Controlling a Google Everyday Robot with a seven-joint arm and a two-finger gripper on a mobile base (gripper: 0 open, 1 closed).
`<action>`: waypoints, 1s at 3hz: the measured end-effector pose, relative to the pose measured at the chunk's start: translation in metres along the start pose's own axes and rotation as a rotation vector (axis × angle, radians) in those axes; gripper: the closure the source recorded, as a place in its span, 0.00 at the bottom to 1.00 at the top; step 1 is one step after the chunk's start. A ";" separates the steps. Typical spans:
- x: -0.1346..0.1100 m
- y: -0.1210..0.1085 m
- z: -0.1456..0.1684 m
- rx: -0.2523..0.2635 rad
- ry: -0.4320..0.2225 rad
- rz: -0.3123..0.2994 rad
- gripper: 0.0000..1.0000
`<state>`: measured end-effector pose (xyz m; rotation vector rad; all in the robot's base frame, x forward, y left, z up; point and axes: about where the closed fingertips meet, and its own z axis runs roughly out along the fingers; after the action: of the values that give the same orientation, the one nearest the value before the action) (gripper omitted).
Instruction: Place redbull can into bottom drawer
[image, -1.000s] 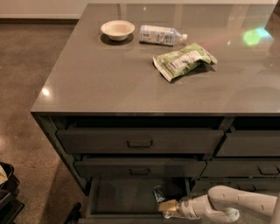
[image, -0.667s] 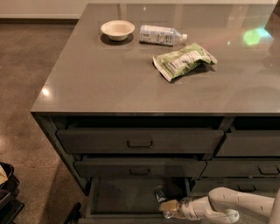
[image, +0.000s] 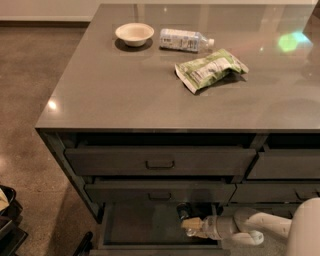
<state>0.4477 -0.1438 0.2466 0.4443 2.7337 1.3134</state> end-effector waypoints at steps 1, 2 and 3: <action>-0.030 -0.010 0.020 0.003 -0.029 0.022 1.00; -0.045 -0.029 0.035 0.021 -0.056 0.068 1.00; -0.054 -0.046 0.046 0.039 -0.073 0.107 1.00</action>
Offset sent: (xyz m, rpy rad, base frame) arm 0.0606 -0.0153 -0.0769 -0.0420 0.0501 -0.1505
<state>0.4974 -0.1524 0.1792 0.6371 2.7145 1.2419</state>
